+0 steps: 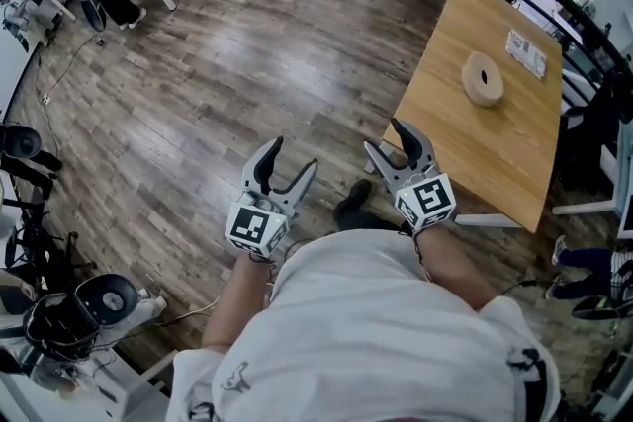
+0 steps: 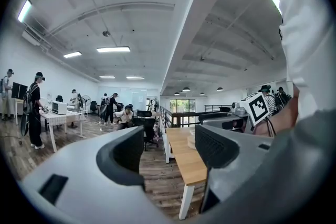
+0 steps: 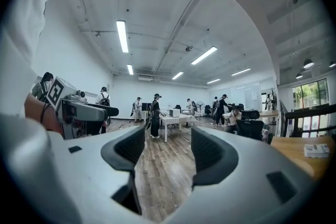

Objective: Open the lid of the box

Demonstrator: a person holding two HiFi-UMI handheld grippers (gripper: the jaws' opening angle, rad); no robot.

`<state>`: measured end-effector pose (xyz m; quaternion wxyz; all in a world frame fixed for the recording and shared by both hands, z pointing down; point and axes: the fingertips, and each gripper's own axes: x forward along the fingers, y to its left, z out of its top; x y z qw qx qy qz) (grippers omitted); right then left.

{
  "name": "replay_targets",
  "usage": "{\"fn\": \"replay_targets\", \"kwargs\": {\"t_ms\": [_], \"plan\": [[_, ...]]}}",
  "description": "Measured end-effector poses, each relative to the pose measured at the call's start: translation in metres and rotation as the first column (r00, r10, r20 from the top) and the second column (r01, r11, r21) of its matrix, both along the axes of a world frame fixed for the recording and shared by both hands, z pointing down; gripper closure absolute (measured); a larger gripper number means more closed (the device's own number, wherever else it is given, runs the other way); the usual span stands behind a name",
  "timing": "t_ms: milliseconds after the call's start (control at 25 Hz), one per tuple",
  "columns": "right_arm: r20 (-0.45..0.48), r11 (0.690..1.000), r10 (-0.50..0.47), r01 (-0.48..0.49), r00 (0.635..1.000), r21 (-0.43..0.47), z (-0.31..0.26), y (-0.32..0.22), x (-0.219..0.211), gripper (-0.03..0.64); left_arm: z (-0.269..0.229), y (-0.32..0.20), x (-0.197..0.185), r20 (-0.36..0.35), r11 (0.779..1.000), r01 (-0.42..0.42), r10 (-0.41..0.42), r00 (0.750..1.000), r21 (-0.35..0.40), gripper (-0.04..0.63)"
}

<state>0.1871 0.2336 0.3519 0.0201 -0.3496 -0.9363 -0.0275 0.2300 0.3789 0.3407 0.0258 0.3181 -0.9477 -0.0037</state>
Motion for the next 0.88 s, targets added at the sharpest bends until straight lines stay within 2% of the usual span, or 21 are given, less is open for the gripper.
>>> {"fn": "replay_targets", "kwargs": {"t_ms": [280,880], "plan": [[-0.003,0.999,0.032,-0.032,0.999,-0.023,0.012,-0.01,-0.057,0.333,0.011,-0.002,-0.052,-0.004,0.999,-0.021,0.021,1.0,-0.025,0.301],[-0.004,0.988,0.153,-0.153,0.988,-0.015,0.004,-0.081,-0.21,0.333,0.001,-0.07,-0.223,-0.016,0.986,-0.163,0.163,0.987,-0.036,0.301]]}}
